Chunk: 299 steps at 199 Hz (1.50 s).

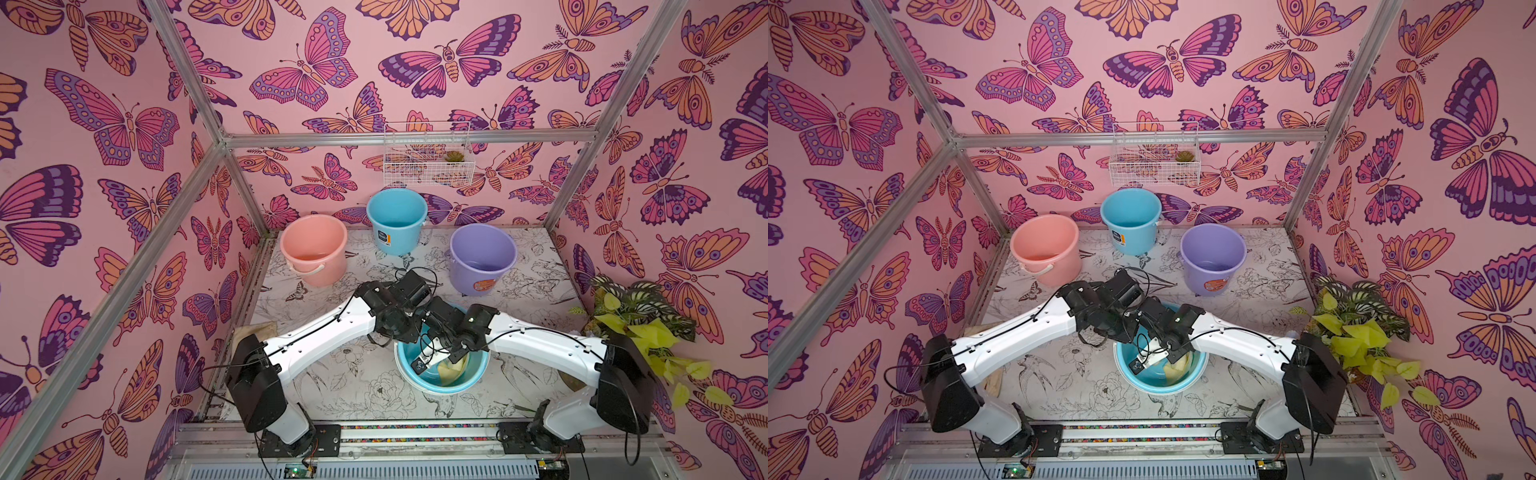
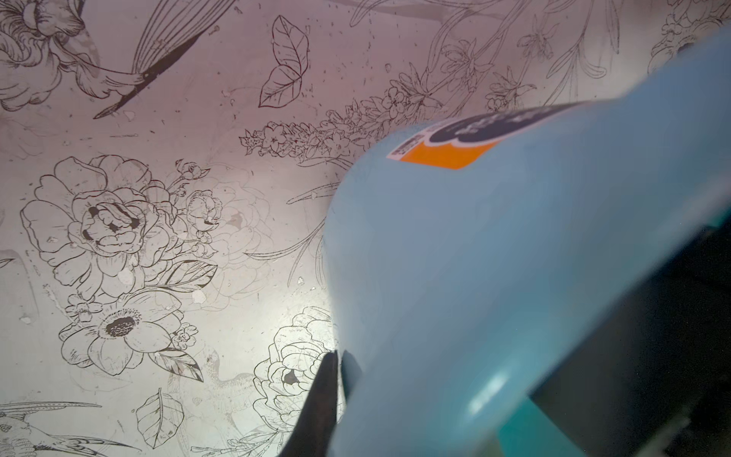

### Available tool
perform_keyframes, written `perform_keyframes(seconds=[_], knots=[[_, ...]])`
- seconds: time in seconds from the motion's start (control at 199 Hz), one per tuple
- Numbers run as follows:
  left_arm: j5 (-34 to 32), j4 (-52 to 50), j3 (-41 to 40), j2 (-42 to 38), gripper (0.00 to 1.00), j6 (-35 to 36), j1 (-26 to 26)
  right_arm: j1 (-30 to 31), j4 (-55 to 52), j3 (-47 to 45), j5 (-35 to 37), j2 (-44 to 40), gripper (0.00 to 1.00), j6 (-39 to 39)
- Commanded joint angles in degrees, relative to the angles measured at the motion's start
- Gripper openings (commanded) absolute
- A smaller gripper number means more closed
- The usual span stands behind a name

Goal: Wipe the inside of the bucket with a cloth
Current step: Wipe the dirt from the inside of the bucket.

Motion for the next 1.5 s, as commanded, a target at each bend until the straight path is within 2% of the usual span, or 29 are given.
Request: perform_keyframes(seconds=[0.0, 0.256, 0.668, 1.125, 1.326, 1.497], knots=[[1.9, 4.1, 0.8, -2.6, 0.00, -0.1, -0.4, -0.6, -2.0, -3.8, -2.7, 5.0, 0.00, 1.6], [2.7, 3.7, 2.7, -1.1, 0.00, 1.3, -0.4, -0.9, -1.7, -4.7, -3.8, 4.3, 0.00, 2.6], [2.7, 3.7, 2.3, -1.6, 0.00, -0.1, -0.5, -0.9, -4.0, -4.5, -4.3, 3.4, 0.00, 4.1], [-0.6, 3.9, 1.8, -2.1, 0.00, -0.6, -0.7, -0.9, -15.1, 2.6, -5.4, -9.9, 0.00, 6.8], [-2.1, 4.0, 1.9, -2.9, 0.00, -0.2, -0.7, -0.8, -18.1, 6.4, -6.5, -14.1, 0.00, 12.6], [-2.5, 4.0, 1.8, -3.3, 0.00, 0.0, -0.7, -0.8, -19.7, 9.0, -8.5, -16.8, 0.00, 24.7]])
